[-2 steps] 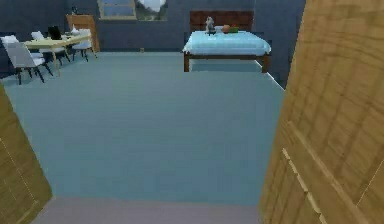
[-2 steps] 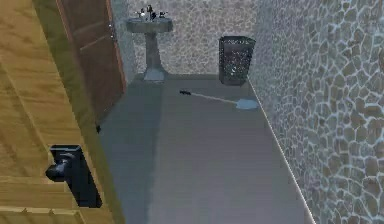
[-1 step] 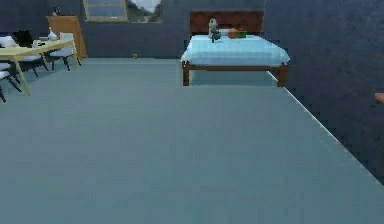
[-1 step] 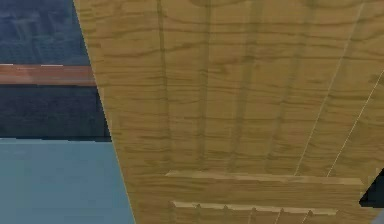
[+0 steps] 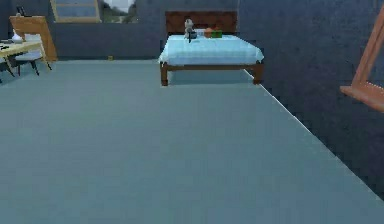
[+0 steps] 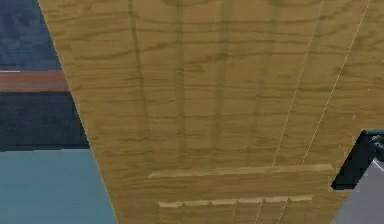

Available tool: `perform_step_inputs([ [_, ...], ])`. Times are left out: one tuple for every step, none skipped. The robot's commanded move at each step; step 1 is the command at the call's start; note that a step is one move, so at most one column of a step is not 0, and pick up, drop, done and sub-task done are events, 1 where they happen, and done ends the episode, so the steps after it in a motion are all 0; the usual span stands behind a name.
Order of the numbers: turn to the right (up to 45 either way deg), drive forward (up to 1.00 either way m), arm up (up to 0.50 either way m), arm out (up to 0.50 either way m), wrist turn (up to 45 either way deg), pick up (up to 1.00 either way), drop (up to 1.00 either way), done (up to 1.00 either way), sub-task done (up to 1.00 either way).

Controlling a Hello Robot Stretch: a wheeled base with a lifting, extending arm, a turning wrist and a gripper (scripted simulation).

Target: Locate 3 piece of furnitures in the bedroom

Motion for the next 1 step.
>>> perform_step_inputs([
  [0.0,0.35,0.00,0.00,0.0,0.00,0.00,0.00,0.00],
])
